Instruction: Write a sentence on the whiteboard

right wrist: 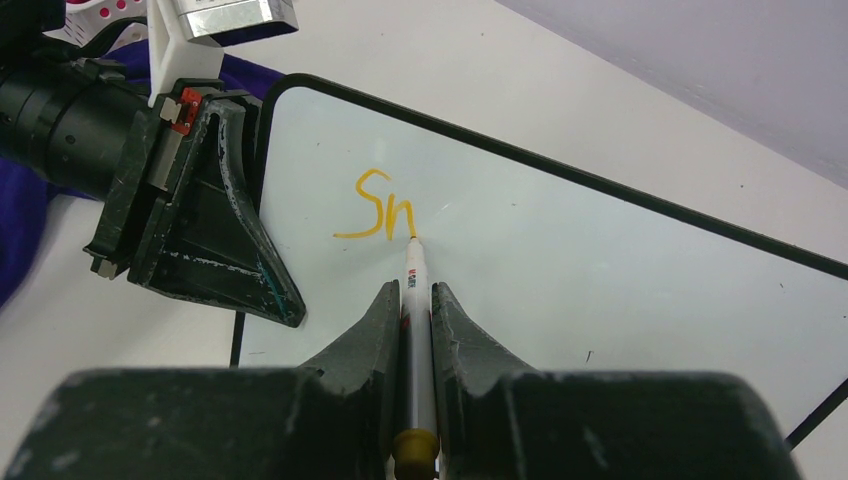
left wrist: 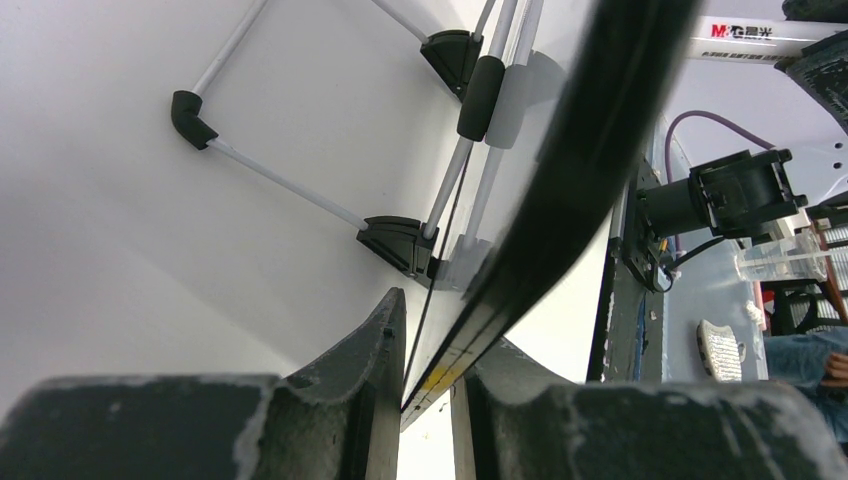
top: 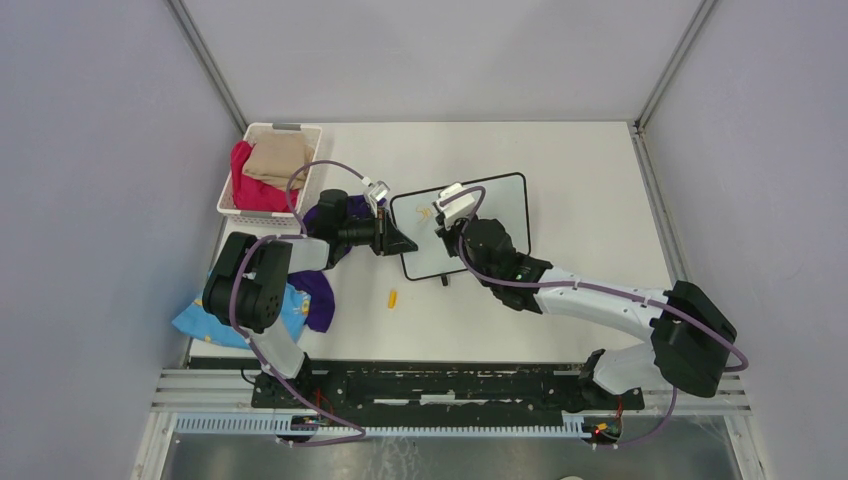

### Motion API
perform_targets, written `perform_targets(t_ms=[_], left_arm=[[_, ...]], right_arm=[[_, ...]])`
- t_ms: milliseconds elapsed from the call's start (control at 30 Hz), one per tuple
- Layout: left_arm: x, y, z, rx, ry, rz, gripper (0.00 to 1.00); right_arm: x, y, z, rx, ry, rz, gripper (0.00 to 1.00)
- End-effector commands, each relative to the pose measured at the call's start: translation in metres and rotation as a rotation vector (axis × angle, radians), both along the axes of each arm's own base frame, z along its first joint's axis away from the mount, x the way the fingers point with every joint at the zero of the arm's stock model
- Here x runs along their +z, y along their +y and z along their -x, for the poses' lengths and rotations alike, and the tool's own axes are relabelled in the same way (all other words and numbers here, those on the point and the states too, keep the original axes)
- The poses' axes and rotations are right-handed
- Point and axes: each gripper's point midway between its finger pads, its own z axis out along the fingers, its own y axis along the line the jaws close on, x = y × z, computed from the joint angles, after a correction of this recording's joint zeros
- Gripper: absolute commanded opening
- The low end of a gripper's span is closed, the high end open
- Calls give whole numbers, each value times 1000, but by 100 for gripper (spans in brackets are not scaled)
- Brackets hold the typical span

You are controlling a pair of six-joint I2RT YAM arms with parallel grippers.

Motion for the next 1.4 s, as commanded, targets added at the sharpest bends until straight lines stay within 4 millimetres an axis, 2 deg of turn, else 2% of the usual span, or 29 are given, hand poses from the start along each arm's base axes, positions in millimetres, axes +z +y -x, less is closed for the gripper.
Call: perform_targets(t_ms=[0,300,700,1000,1367], left_arm=[[-8,-1,1,-11,-19,-39,27],[-9,-2,2,-14,-21,-46,27],[-10,-3,3,-19,-21,-53,27],[-11,-3,3,-19,-18,-57,27],[-11,-3,4,-21,-19,-62,27]], right_arm=[[5,-12,-7,-49,-9,-4,0],[26,-3,-14,-47,-39,-27,0],[33,-5,-21,-65,-51,-31,0],[22,-24,-22,-108,-33,-16,0],[4,-31,-14,-100,-6,5,0]])
